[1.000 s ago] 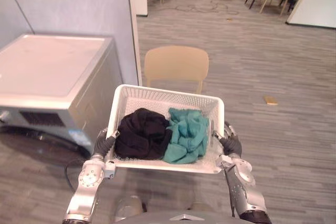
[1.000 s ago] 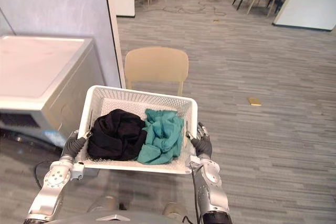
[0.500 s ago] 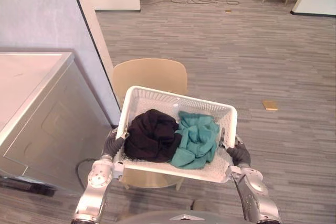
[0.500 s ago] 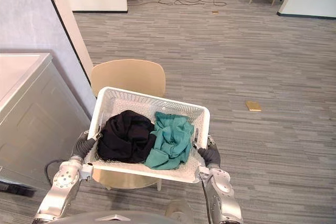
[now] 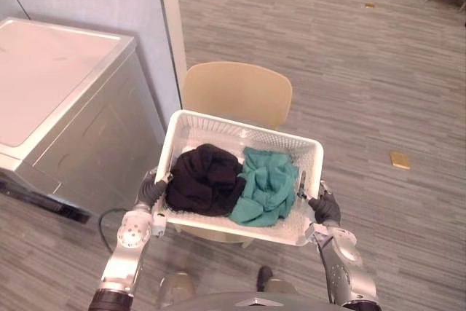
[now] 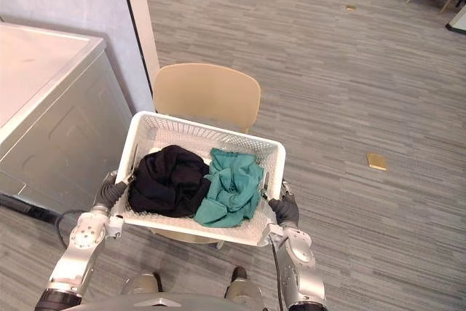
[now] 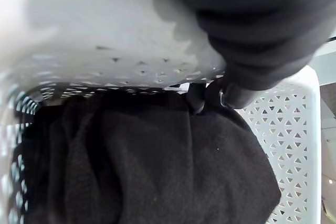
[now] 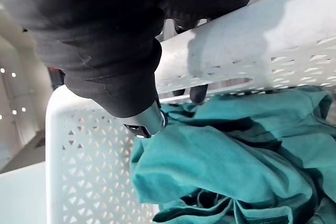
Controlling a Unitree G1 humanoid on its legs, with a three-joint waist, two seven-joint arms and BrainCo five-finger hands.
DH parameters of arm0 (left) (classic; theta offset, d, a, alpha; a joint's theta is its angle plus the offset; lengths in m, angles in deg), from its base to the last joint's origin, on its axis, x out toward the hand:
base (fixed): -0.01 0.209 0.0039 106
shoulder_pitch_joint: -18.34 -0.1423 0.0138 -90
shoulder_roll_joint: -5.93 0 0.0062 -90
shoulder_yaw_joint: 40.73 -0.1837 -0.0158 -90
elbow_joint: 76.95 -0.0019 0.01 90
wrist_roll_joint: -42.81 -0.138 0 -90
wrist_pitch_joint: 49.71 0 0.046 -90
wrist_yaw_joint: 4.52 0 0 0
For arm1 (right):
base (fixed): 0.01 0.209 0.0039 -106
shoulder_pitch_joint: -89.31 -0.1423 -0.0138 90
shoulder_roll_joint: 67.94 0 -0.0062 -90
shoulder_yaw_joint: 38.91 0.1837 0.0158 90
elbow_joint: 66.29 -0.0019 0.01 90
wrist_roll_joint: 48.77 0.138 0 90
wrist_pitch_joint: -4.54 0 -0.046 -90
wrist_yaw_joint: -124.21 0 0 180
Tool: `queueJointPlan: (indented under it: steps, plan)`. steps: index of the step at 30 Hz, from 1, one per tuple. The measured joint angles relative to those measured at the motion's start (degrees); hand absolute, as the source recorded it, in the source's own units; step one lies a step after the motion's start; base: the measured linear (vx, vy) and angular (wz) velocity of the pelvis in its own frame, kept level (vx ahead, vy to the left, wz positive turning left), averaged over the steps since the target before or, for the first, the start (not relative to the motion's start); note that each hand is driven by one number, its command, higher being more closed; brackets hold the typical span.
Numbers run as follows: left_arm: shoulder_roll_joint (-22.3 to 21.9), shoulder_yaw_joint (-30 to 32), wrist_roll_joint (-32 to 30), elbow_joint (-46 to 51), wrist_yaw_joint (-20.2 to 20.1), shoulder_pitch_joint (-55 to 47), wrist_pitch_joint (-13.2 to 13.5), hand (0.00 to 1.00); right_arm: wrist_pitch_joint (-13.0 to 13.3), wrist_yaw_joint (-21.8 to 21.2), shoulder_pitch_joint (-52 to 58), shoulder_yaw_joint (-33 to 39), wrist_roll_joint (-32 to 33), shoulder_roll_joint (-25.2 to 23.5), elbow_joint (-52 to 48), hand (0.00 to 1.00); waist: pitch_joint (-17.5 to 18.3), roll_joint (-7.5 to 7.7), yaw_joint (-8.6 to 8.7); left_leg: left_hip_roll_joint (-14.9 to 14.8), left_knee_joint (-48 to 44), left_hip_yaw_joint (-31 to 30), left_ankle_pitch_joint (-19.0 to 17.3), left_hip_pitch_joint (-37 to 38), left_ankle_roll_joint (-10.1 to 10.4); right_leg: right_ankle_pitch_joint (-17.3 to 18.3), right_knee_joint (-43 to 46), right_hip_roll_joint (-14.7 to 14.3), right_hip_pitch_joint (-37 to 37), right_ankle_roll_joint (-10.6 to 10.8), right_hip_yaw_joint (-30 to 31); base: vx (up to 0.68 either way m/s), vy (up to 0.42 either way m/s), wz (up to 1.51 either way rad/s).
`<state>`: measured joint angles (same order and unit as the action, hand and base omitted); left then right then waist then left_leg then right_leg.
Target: Pick up the laundry basket with both hands and put the clothes into the washing machine.
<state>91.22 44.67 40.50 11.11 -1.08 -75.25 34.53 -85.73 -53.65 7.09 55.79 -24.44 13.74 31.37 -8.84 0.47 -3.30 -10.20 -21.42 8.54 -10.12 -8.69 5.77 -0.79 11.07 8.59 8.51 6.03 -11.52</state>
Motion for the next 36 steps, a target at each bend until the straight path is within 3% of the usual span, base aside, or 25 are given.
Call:
queueJointPlan:
  steps: [4, 8, 11, 19, 30, 31, 32, 36]
  plan:
    - [1.73, 0.03, 2.15, -2.81, 0.02, 6.04, 0.01, 1.0, 0.1, 1.19, -4.47, 0.42, 0.0, 0.18, -0.04, 1.0, -4.38, 1.05, 0.1, -0.36, -2.57, 0.19, 0.15, -4.45, -0.25, -1.82, 0.05, -0.31, 3.67, -0.42, 0.59, -0.16, 0.009, -0.11]
    - [3.44, -0.07, 2.79, -8.49, 0.35, 15.75, 0.07, 1.0, 0.1, 3.22, -9.79, 0.95, 0.02, 0.37, -0.05, 1.0, -11.88, 2.24, 0.35, -0.97, -6.14, 1.01, 0.19, -10.71, -0.58, -4.73, -0.76, -0.78, 8.99, -1.46, 2.17, -0.19, 0.022, -0.2]
    - [4.43, -0.08, 3.08, -11.26, 0.96, 19.89, 0.16, 1.0, 0.1, 3.94, -12.14, 0.88, 0.02, 0.85, -0.04, 1.0, -14.66, 2.69, 0.3, -1.45, -7.45, 1.14, 0.33, -12.94, -0.76, -6.55, -2.1, -1.2, 10.38, -1.55, 2.62, -0.11, 0.025, -0.16]
    - [7.04, 0.16, 3.4, -26.0, 3.3, 33.67, 0.73, 1.0, 0.42, 6.76, -23.62, -1.67, -0.04, 2.09, 7.48, 1.0, -17.05, 3.73, 0.67, -2.29, -9.58, -0.48, 1.46, -20.39, -0.88, -9.37, -3.52, -2.11, 15.45, -1.55, 1.41, -0.05, -0.003, 0.01]
    - [8.17, 2.27, 3.31, -25.95, 3.76, 38.55, 0.85, 1.0, 2.72, 7.39, -28.32, -0.97, -0.09, 1.79, 7.12, 1.0, -19.49, 4.3, -0.03, -3.44, -10.43, -1.7, 2.05, -25.56, -0.73, -9.49, -3.25, -2.7, 19.43, -1.73, -0.1, 0.01, -0.024, 0.02]
    - [8.01, 2.43, 3.35, -25.51, 3.88, 38.64, 0.87, 1.0, 2.78, 7.56, -28.27, -0.7, -0.1, 1.79, 6.44, 0.0, -19.5, 4.3, -0.05, -3.54, -10.47, -1.7, 2.06, -25.78, -0.72, -9.46, -3.26, -2.76, 19.62, -1.79, -0.14, 0.01, -0.035, -0.05]
    - [7.72, 2.7, 3.38, -25.17, 4.01, 39.03, 0.91, 0.0, 2.87, 8.04, -28.22, 0.03, -0.09, 1.6, 5.83, 0.0, -19.5, 4.3, -0.05, -3.9, -10.62, -1.69, 2.04, -26.0, -0.71, -9.44, -3.34, -2.83, 19.72, -1.87, -0.21, 0.01, -0.028, -0.05]
    - [5.45, 4.79, 4.39, -22.32, 5.82, 40.65, 1.57, 0.0, 3.15, 8.43, -28.18, 1.14, -0.07, 1.26, 3.68, 0.0, -19.59, 4.47, -0.52, -5.25, -11.01, -1.38, 1.87, -26.22, -0.43, -9.27, -3.33, -3.77, 20.09, -2.25, -0.3, 0.01, -0.045, -0.11]
